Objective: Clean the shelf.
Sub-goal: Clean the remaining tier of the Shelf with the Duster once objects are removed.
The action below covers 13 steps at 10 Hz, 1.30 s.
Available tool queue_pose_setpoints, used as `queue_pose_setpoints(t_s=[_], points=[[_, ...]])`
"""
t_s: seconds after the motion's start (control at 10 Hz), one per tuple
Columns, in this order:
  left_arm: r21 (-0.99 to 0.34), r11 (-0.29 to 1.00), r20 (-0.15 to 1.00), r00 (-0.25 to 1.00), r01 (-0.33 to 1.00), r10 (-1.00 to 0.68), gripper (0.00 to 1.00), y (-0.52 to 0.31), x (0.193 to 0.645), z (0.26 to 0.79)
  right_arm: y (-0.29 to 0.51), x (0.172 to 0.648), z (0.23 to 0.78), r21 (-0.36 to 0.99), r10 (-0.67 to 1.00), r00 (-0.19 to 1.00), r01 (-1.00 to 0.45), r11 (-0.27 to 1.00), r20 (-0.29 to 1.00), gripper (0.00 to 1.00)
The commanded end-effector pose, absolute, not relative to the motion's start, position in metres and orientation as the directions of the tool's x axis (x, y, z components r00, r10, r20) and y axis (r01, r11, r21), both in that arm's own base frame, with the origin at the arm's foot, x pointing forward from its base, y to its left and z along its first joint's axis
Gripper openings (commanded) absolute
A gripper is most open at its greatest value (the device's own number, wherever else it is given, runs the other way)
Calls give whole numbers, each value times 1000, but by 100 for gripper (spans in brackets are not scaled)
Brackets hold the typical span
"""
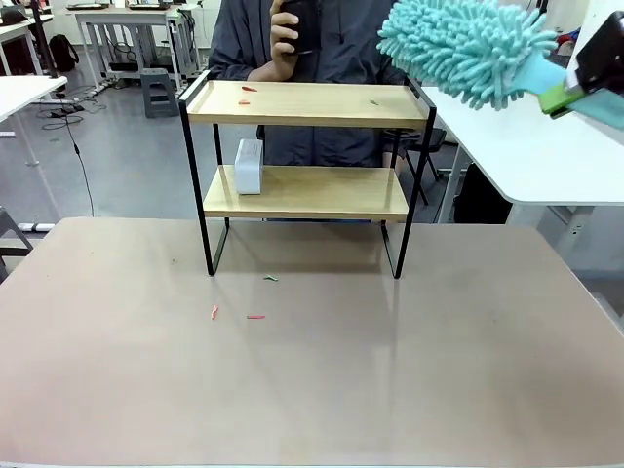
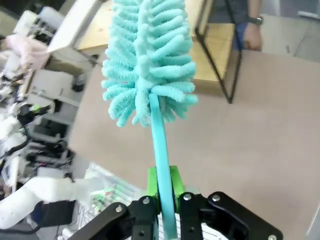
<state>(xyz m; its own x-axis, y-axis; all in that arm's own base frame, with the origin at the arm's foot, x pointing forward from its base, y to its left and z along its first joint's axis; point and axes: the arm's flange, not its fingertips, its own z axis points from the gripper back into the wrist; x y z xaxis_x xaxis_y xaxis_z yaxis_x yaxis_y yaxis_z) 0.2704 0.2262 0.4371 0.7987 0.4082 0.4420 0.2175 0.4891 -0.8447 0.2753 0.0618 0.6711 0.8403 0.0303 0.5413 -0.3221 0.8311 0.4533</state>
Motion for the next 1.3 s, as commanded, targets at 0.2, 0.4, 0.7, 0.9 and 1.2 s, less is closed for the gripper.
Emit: queue_pose_setpoints(t_s=[0.2, 0.4, 0.7, 0.9, 1.2], points=[[-842, 484, 459, 789, 239, 409, 100, 225, 271, 437, 132, 334, 661, 211, 23, 861, -150, 966, 509, 12], [-842, 484, 459, 789, 239, 409, 100, 225, 271, 437, 154, 349, 652, 213, 30, 875, -151, 965, 484, 12], [-842, 484, 459, 789, 239, 409, 100, 225, 271, 437, 199, 355, 657, 139, 121, 864, -215, 967, 488, 12], [-842, 484, 459, 789, 239, 409, 100, 225, 271, 437, 234, 370, 658, 67, 204, 861, -264, 962, 466, 12], [-842, 484, 459, 789, 239, 409, 100, 225, 271, 437, 293, 387, 669, 71, 291, 834, -364, 929, 468, 12]])
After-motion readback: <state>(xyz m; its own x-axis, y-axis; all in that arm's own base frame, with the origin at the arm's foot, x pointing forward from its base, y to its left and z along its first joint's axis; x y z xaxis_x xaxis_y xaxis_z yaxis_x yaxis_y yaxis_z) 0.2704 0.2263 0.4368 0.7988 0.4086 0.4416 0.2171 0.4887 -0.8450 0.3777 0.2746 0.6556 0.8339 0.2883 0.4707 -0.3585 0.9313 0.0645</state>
